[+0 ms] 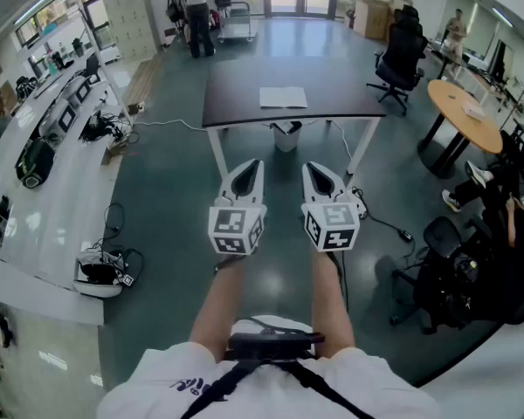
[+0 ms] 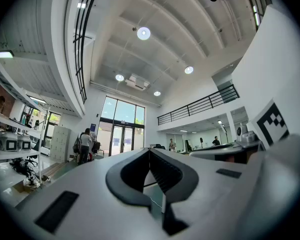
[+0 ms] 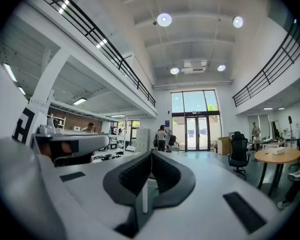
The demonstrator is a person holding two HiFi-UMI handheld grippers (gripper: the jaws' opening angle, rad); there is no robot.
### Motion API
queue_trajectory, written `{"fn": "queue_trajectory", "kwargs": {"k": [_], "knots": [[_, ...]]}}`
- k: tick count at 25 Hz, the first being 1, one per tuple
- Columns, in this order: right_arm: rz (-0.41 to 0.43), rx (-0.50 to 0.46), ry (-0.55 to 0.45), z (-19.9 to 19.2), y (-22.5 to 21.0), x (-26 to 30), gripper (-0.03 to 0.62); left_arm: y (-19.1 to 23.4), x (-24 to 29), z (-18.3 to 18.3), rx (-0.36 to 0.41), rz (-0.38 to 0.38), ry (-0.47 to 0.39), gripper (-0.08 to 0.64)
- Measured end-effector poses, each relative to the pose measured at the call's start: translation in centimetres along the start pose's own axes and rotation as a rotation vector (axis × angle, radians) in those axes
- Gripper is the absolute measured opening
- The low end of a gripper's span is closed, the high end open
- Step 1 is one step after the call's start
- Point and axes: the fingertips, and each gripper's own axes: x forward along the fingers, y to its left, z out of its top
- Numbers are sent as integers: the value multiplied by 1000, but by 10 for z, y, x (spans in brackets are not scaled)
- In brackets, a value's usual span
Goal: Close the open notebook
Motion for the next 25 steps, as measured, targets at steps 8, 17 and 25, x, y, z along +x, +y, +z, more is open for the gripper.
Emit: {"fn": "queue_trajectory", "kwargs": {"k": [8, 17, 25], "knots": [[-33, 43, -22, -16, -44, -29, 5, -44, 11, -43, 4, -19, 124, 9], [-51, 78, 18, -43, -68, 0, 5, -42, 51, -66, -141, -93, 164, 8], [-72, 71, 17, -33, -91, 80, 5, 4, 127, -67, -165, -192, 140, 8]]}}
